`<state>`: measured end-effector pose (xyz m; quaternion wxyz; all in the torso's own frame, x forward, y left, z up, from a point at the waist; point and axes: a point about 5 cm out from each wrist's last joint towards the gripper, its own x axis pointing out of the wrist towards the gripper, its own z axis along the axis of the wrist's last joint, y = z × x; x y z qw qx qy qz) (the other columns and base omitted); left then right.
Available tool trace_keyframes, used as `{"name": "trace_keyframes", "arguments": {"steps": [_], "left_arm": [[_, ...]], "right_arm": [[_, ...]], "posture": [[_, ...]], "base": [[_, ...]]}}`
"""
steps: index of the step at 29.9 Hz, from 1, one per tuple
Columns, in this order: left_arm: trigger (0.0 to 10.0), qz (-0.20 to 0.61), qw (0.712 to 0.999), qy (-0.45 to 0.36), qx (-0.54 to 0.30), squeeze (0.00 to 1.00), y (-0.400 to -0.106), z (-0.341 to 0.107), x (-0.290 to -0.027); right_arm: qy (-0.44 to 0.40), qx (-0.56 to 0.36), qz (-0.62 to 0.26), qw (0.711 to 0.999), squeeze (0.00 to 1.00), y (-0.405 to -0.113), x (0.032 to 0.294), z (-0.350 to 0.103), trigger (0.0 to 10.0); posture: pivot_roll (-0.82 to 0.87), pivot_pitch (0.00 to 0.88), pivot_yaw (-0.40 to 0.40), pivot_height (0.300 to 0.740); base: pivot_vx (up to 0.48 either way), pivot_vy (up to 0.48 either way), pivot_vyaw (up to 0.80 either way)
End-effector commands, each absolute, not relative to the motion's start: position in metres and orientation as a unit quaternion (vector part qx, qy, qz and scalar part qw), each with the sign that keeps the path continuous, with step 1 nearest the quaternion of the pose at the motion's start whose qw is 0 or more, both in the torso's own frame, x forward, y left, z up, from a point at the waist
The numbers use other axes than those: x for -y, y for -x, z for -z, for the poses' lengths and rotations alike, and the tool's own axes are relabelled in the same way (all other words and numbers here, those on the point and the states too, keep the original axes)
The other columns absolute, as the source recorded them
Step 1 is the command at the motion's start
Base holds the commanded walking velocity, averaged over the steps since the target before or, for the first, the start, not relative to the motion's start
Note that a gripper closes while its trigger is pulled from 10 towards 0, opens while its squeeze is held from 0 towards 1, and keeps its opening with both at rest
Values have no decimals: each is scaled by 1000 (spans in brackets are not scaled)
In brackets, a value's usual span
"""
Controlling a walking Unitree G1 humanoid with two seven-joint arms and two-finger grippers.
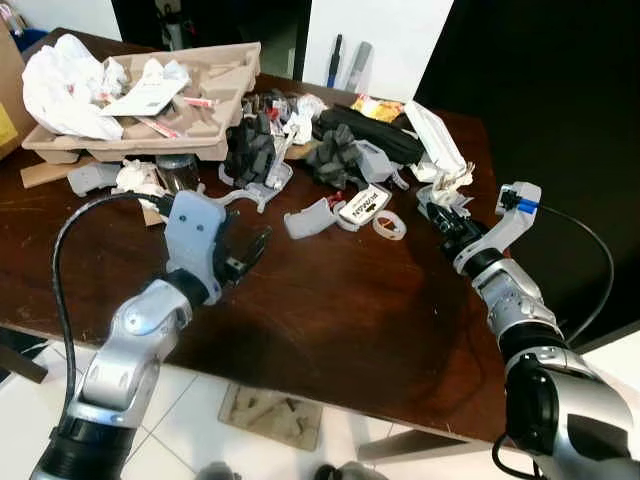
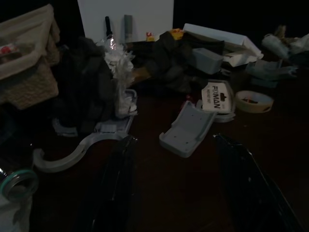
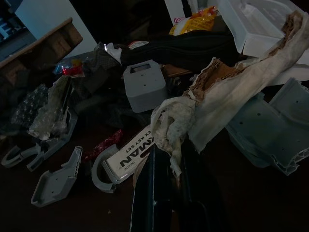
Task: Picking trash to rubbish bin
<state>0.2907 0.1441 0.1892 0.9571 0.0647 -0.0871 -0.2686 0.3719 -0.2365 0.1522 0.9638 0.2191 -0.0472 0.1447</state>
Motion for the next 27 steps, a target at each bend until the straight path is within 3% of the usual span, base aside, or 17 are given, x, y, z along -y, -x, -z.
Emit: {"name": "trace_keyframes", "arguments": {"steps": [1, 10, 21, 27], "left_arm": [[10000, 268, 958, -63, 85, 0, -291, -186, -142], [10000, 249, 961, -75, 93, 0, -297, -189, -146], [10000, 195, 971, -98, 95, 0, -304, -193, -163], [10000, 174, 976, -98, 90, 0, -306, -191, -167]], "right_arm": [[-232, 53, -129, 963, 0, -371, 240, -152, 10000], [-244, 50, -133, 959, 0, -373, 238, -152, 10000], [-245, 51, -148, 957, 0, -373, 230, -150, 10000], [-246, 51, -152, 956, 0, -374, 227, -150, 10000]], "posture": [[209, 152, -101, 740], [209, 149, -97, 740], [210, 150, -97, 740], [212, 147, -96, 740]], "base": [[0, 0, 0], [0, 0, -622], [0, 0, 0], [0, -450, 0]]}}
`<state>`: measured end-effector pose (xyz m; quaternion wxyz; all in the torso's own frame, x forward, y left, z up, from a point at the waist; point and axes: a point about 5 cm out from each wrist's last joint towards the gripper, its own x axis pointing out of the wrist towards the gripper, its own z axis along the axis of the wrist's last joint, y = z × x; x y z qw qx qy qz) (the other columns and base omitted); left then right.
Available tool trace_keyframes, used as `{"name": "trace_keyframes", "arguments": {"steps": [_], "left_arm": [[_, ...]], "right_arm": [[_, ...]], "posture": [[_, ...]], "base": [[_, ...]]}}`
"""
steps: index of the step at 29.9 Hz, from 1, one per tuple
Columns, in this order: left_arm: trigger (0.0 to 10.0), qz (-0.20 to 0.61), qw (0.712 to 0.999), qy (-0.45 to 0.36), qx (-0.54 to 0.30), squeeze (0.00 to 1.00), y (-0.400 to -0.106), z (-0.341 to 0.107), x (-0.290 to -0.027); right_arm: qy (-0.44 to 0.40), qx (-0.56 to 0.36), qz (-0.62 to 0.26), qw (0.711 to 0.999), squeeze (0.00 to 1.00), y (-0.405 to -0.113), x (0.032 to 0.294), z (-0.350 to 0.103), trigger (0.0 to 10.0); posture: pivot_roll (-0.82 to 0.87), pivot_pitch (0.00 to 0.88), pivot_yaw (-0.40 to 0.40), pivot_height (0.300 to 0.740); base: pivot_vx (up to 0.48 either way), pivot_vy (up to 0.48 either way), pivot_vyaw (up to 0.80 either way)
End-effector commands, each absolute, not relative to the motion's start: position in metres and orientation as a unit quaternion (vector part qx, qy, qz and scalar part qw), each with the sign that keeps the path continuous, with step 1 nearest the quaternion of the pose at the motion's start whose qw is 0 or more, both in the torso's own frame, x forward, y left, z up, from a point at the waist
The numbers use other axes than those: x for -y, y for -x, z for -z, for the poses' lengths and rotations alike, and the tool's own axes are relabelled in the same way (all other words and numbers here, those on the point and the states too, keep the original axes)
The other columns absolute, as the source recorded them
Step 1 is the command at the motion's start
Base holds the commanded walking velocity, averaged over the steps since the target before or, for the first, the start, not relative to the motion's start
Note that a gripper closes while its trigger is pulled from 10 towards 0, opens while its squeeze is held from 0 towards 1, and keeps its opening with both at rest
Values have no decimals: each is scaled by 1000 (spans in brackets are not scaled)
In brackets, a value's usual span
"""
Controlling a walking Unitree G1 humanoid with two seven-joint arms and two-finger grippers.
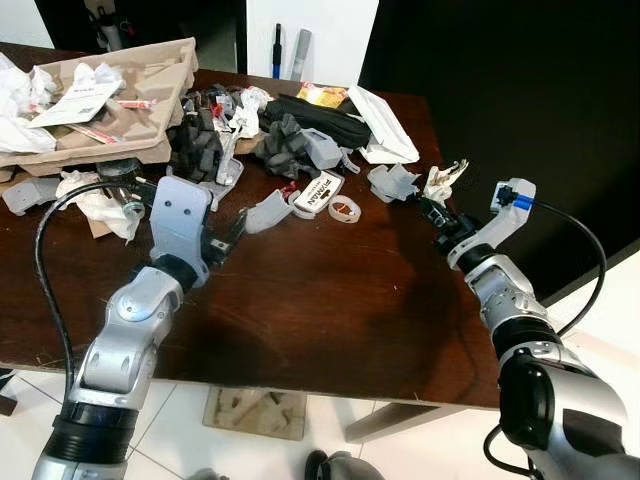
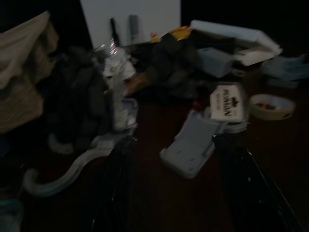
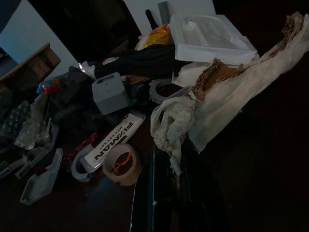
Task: Picking trash to rubbish bin
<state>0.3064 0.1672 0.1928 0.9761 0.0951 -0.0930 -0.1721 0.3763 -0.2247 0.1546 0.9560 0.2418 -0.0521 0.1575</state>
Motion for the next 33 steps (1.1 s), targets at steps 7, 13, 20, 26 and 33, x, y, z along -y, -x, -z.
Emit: {"name": "trace_keyframes", "arguments": {"steps": [7, 13, 20, 26, 33], "left_arm": [[10000, 136, 979, -116, 95, 0, -311, -192, -176], [10000, 126, 981, -117, 92, 0, -314, -195, -183], [10000, 137, 980, -114, 85, 0, -314, -194, -183], [10000, 148, 979, -115, 79, 0, -314, -191, -180], [10000, 154, 978, -114, 77, 0, -313, -190, -179]], "right_arm": [[-245, 50, -157, 956, 0, -374, 225, -150, 10000], [-243, 49, -159, 956, 0, -374, 223, -149, 10000], [-242, 49, -159, 956, 0, -374, 222, -149, 10000], [-242, 49, -159, 956, 0, -374, 222, -149, 10000], [-240, 49, -158, 957, 0, -374, 223, -149, 10000]], "posture": [[215, 144, -95, 740], [215, 140, -90, 740], [213, 138, -89, 740], [212, 138, -88, 740], [211, 140, -91, 740]], "base": [[0, 0, 0], [0, 0, 0], [71, 0, 0], [293, 0, 0], [328, 0, 0]]}}
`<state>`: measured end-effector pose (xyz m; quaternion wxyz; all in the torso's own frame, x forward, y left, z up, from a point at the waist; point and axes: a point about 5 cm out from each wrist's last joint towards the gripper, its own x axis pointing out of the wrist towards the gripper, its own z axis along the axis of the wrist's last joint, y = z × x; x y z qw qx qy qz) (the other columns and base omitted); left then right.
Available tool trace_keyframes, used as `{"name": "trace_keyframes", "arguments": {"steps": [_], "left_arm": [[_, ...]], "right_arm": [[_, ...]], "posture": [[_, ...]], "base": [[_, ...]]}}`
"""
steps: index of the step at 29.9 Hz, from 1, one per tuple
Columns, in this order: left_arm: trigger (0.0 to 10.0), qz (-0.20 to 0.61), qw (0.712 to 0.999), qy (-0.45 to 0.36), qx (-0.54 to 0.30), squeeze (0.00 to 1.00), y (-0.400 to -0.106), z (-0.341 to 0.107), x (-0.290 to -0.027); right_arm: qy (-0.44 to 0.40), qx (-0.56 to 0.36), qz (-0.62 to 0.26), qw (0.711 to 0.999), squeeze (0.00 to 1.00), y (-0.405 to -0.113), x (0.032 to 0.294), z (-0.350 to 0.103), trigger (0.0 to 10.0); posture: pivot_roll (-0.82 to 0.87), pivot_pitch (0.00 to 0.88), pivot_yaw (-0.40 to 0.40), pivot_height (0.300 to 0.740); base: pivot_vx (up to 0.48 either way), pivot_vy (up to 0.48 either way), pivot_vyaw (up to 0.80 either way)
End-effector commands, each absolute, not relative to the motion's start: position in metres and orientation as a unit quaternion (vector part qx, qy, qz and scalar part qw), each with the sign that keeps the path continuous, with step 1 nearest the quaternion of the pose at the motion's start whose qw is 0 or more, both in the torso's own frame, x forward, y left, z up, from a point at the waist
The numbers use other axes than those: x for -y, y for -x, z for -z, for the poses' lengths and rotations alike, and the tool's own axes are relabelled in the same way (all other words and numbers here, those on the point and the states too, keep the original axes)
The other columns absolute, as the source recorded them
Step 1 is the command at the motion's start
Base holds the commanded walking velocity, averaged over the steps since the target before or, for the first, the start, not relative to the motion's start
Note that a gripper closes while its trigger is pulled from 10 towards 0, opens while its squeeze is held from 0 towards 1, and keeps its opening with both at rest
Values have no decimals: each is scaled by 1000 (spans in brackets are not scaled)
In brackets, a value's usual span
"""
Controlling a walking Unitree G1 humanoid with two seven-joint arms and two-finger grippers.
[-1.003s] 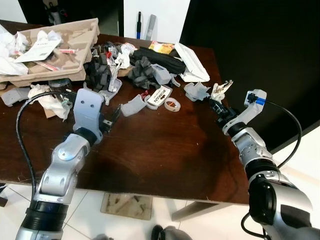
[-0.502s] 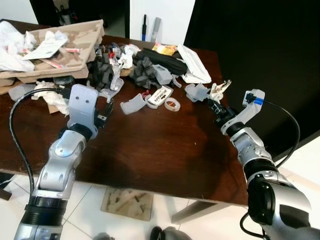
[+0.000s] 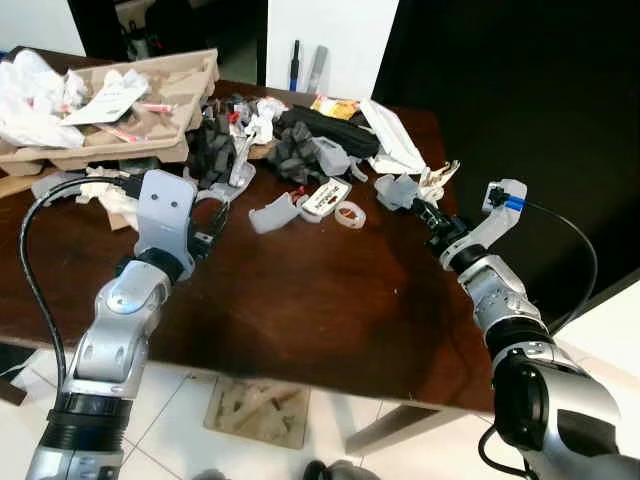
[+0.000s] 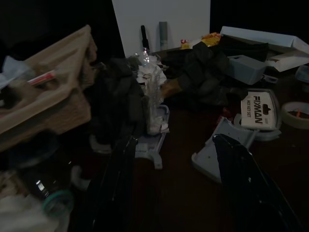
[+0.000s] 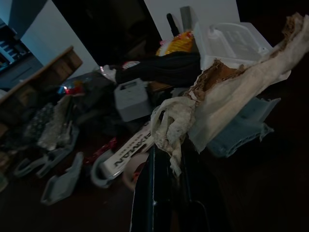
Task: Picking trash to rubbish bin
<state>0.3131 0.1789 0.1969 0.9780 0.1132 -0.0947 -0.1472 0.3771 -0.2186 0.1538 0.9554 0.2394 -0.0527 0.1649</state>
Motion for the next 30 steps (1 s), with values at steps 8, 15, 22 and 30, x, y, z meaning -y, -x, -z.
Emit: {"name": "trace_keyframes", "arguments": {"steps": [8, 15, 22, 30], "left_arm": [[10000, 154, 978, -115, 76, 0, -313, -190, -179], [10000, 158, 978, -102, 85, 0, -312, -192, -177], [10000, 185, 974, -104, 80, 0, -309, -189, -171], [10000, 234, 966, -92, 57, 0, -306, -181, -159]], "right_arm": [[-239, 49, -159, 957, 0, -375, 222, -149, 10000], [-238, 49, -156, 957, 0, -374, 223, -148, 10000], [-238, 49, -152, 958, 0, -373, 225, -147, 10000], [-236, 50, -152, 959, 0, -373, 225, -147, 10000]], "posture": [[213, 139, -91, 740], [211, 142, -86, 740], [211, 142, -83, 740], [213, 142, -82, 740]], "base": [[338, 0, 0], [228, 0, 0], [0, -63, 0], [0, -165, 0]]}}
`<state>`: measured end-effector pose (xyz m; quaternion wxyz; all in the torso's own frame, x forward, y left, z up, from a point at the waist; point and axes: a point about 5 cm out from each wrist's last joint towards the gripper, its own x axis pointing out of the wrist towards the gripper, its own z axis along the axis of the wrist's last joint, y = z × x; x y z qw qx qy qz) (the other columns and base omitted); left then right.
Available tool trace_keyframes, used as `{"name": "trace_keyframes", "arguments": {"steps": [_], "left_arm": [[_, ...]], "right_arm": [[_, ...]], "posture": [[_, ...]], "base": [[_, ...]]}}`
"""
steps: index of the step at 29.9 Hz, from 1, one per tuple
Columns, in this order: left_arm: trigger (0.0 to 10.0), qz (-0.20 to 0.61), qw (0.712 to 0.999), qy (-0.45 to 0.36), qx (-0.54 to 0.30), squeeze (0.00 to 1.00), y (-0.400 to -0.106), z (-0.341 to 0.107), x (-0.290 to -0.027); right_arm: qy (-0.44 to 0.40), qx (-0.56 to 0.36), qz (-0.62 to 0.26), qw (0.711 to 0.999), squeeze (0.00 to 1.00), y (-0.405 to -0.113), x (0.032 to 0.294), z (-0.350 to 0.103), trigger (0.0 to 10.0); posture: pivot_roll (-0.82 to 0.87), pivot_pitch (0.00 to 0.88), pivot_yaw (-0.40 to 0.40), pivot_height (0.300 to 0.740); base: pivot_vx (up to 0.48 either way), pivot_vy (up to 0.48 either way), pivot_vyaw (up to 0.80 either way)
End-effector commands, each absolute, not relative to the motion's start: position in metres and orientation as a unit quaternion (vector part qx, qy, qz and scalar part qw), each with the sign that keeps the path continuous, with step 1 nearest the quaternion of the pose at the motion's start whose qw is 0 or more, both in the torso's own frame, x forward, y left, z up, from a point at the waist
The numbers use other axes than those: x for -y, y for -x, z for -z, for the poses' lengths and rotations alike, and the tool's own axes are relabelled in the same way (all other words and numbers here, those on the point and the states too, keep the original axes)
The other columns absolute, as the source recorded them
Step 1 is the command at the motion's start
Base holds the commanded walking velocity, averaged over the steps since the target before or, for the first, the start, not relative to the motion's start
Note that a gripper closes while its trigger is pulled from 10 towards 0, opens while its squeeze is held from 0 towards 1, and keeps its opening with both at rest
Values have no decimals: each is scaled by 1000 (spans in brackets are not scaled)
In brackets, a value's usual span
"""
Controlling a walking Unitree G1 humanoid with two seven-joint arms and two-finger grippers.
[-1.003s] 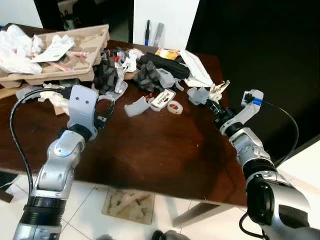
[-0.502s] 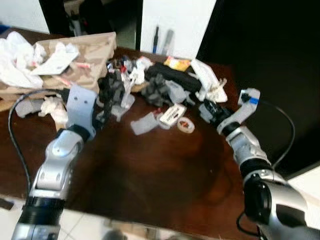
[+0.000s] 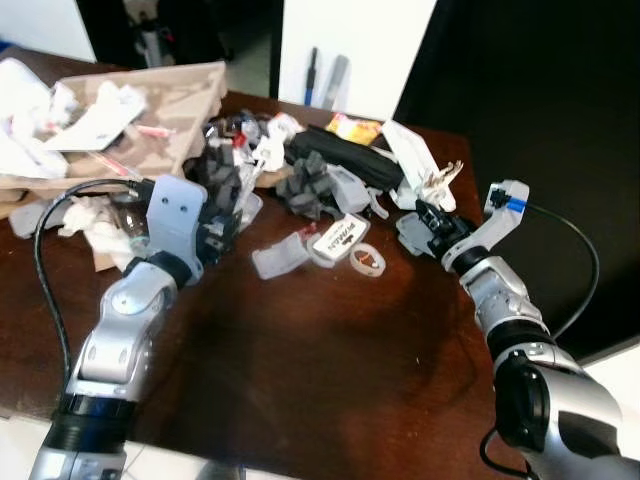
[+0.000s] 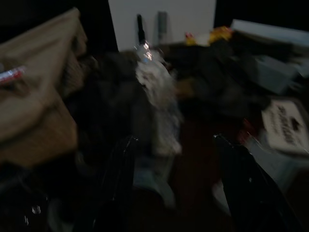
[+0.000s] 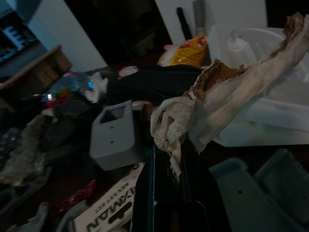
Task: Picking trash to rubbish bin
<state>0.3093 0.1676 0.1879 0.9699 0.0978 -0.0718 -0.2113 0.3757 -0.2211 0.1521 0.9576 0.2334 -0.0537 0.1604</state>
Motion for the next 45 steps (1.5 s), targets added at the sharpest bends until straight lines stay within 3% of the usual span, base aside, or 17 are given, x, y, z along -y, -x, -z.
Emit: {"name": "trace_keyframes", "arguments": {"steps": [1, 12, 19, 29, 38, 45], "left_arm": [[10000, 234, 966, -92, 54, 0, -306, -180, -159], [10000, 280, 955, -95, 2, 0, -302, -162, -155], [10000, 303, 946, -105, -45, 0, -298, -146, -168], [10000, 308, 944, -113, -27, 0, -304, -150, -173], [10000, 380, 916, -123, 29, 0, -307, -173, -145], [10000, 393, 907, -153, 21, 0, -309, -170, -142]], "right_arm": [[-236, 50, -152, 959, 0, -373, 225, -147, 10000], [-214, 38, -148, 965, 0, -372, 228, -146, 10000], [-204, 31, -148, 967, 0, -371, 230, -145, 10000], [-194, 25, -145, 970, 0, -368, 238, -143, 10000], [-172, 20, -144, 974, 0, -360, 254, -142, 10000], [-167, 19, -144, 975, 0, -356, 257, -141, 10000]], "posture": [[213, 142, -82, 740], [204, 150, -89, 740], [184, 167, -95, 740], [157, 193, -111, 740], [104, 266, -123, 740], [80, 301, -117, 740]], "base": [[0, 0, 0], [0, 0, 0], [0, 0, 0], [0, 0, 0], [0, 0, 0], [0, 0, 0]]}}
